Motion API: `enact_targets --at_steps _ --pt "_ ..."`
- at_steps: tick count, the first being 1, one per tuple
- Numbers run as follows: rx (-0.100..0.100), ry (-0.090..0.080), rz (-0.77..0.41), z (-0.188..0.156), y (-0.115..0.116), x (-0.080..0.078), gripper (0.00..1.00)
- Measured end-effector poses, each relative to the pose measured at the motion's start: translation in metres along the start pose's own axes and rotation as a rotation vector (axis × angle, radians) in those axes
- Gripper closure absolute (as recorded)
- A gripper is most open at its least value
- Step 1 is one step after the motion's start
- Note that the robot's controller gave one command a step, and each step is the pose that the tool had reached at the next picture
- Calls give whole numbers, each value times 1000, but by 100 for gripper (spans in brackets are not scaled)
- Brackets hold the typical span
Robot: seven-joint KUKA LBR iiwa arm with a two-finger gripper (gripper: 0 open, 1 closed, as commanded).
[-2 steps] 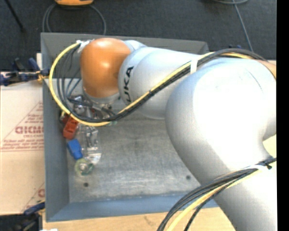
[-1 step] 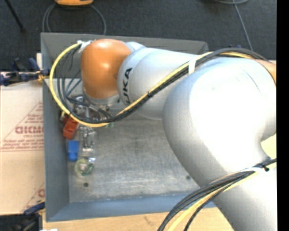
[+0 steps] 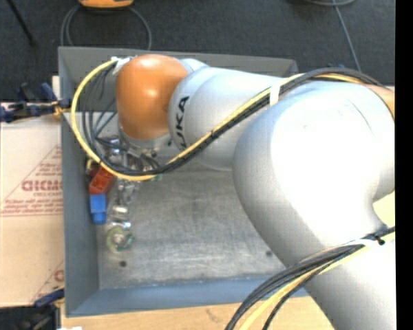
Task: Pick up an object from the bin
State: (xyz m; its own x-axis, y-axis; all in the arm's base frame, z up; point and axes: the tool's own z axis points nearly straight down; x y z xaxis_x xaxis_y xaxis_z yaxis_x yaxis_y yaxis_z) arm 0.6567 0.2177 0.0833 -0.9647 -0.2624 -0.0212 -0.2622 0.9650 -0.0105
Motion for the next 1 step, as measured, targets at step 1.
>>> enact_targets --at_steps 1 --pt "-9 11 2 -93 -3 -4 100"
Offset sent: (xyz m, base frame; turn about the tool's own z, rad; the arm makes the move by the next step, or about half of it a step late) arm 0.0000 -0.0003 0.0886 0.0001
